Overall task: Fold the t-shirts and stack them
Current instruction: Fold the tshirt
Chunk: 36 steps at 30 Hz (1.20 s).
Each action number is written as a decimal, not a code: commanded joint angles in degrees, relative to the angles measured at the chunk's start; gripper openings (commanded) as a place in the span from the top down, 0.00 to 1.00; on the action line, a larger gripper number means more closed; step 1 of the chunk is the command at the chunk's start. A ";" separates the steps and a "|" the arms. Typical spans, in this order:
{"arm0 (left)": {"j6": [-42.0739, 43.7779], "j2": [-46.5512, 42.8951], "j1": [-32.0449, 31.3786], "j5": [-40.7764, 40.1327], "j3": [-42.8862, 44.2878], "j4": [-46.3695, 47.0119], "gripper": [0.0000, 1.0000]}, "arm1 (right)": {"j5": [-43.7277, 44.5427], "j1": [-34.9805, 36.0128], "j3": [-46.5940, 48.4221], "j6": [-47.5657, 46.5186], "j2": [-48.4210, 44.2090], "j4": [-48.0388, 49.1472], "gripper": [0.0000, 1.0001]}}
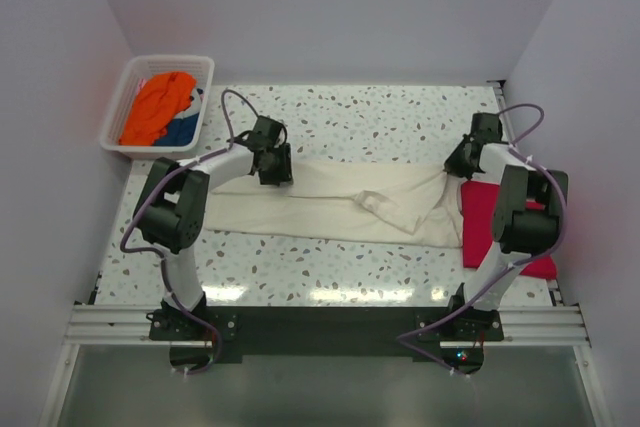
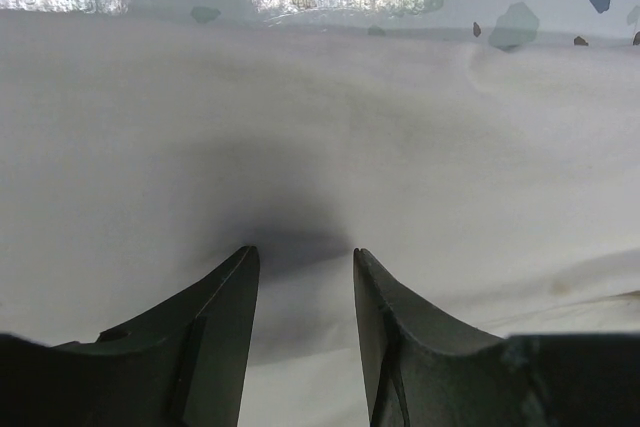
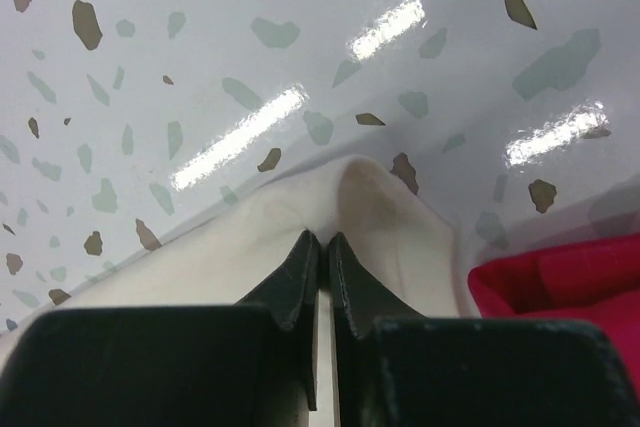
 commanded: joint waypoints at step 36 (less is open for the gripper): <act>4.60 5.70 -19.42 15.93 15.21 16.68 0.43 | 10.03 25.93 -28.23 3.51 -42.39 -5.37 0.54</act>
